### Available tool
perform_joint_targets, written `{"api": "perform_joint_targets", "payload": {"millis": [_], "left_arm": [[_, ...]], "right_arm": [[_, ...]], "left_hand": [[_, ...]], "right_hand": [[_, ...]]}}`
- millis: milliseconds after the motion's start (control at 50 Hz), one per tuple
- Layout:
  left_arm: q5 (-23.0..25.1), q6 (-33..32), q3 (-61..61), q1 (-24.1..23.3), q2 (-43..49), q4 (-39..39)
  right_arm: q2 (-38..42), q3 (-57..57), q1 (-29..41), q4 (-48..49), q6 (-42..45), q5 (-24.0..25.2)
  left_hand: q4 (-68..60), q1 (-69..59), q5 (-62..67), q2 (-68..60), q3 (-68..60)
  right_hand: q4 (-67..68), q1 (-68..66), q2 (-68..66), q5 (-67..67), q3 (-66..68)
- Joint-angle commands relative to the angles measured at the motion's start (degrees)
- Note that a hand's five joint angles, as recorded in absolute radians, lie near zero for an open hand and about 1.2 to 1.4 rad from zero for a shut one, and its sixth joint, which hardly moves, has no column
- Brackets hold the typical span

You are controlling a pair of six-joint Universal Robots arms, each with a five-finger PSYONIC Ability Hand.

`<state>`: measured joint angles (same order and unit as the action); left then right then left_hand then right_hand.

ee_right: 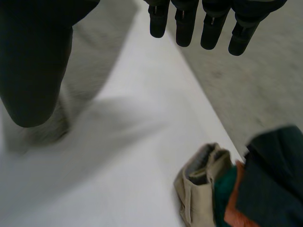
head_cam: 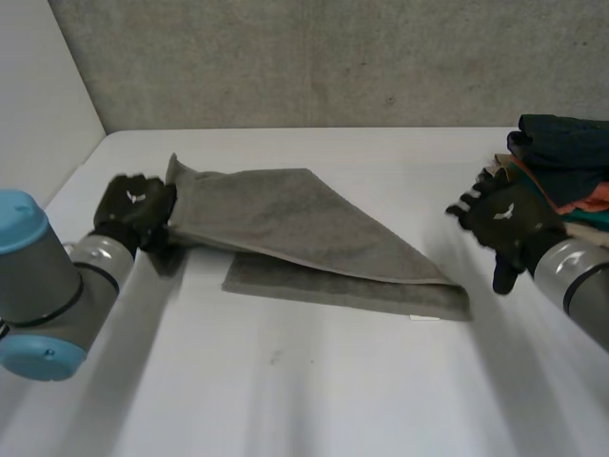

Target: Fold the laundry.

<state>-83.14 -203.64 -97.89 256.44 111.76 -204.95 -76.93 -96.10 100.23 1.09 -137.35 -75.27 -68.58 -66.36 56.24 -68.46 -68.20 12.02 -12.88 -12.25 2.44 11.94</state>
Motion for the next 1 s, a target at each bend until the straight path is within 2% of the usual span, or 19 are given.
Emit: {"api": "perform_joint_targets", "payload": {"millis": [20,140,240,400,480,620,700,720,740,760,840,900,940,960,1000], "left_arm": [[-0.1,1.0,3.7,-1.9,-5.0,0.2],[-0.1,2.6,9.3,-4.5,-6.4,2.4],[-0.1,3.6,18.1,-7.4,-6.8,8.9],[-0.2,4.9,29.8,-10.4,-6.9,16.2],[-0.3,5.2,33.4,-11.6,-6.9,17.7],[-0.5,5.3,36.2,-13.6,-8.6,18.3],[-0.5,5.4,36.2,-14.0,-10.9,18.3],[-0.5,5.4,36.2,-13.9,-11.4,18.3],[-0.5,5.5,36.2,-13.8,-11.8,18.4],[-0.5,5.5,36.2,-13.4,-12.7,18.4],[-0.4,5.4,35.7,-12.3,-14.6,18.4],[-0.4,5.4,35.4,-10.0,-15.6,19.1],[-0.3,5.4,35.0,-6.5,-16.4,21.0],[-0.1,5.4,35.0,-5.2,-16.7,21.6],[0.1,5.5,34.7,-1.7,-17.4,23.4]], "right_arm": [[1.0,4.8,0.3,-3.5,-20.4,-5.5],[6.0,5.0,0.9,-7.2,-30.8,-5.8],[9.2,4.6,6.5,-7.0,-36.7,-5.8],[13.3,4.2,14.3,0.0,-43.6,-7.4],[15.2,4.9,18.6,3.8,-44.2,-10.2],[21.8,9.3,21.1,10.8,-43.4,-19.8],[25.3,12.8,21.0,12.0,-41.2,-24.0],[26.2,13.6,20.5,12.3,-40.4,-25.1],[26.2,13.7,20.3,12.7,-40.3,-25.5],[26.1,13.7,20.2,13.5,-40.1,-26.0],[21.5,10.9,17.5,19.4,-38.3,-25.5],[11.0,8.8,10.3,20.6,-32.1,-23.2],[6.1,8.5,6.1,19.6,-27.5,-20.5],[2.7,9.0,2.9,17.6,-22.7,-16.8],[0.6,9.4,0.2,14.6,-17.9,-12.6]], "left_hand": [[-11.4,-13.6,13.8,-11.5,-11.8],[-11.4,-13.6,13.8,-11.5,-11.8],[-11.4,-13.6,13.8,-11.5,-11.8],[-11.4,-13.6,13.8,-11.5,-11.8],[-11.4,-13.6,13.8,-11.5,-11.8],[-11.4,-13.6,13.8,-11.5,-11.8],[-11.4,-13.6,13.8,-11.5,-11.8],[-11.4,-13.6,13.8,-11.5,-11.8],[-11.4,-13.6,13.8,-11.5,-11.8],[-11.4,-13.6,13.8,-11.5,-11.8],[-11.4,-13.6,13.8,-11.5,-11.8],[-11.4,-13.6,13.8,-11.5,-11.8],[-11.4,-13.6,13.8,-11.5,-11.8],[-11.4,-13.6,13.8,-11.5,-11.8],[-11.4,-13.6,13.8,-11.5,-11.8]], "right_hand": [[-2.0,2.9,2.3,-2.4,-1.9],[-2.0,2.9,2.3,-2.4,-1.9],[-2.0,2.9,2.3,-2.4,-1.9],[-2.0,2.9,2.3,-2.4,-1.9],[-2.0,2.9,2.3,-2.4,-1.9],[-2.0,2.9,2.3,-2.4,-1.9],[16.0,-15.1,-15.8,15.6,16.1],[41.4,-40.5,-41.1,41.0,41.5],[58.6,-57.8,-58.4,58.2,58.7],[67.9,-67.0,-67.7,67.5,68.0],[68.0,-67.1,-67.7,67.6,68.1],[68.0,-67.1,-67.7,67.6,68.1],[68.0,-67.1,-67.7,67.6,68.1],[68.0,-67.1,-67.7,67.6,68.1],[68.0,-67.1,-67.7,67.6,68.1]]}}
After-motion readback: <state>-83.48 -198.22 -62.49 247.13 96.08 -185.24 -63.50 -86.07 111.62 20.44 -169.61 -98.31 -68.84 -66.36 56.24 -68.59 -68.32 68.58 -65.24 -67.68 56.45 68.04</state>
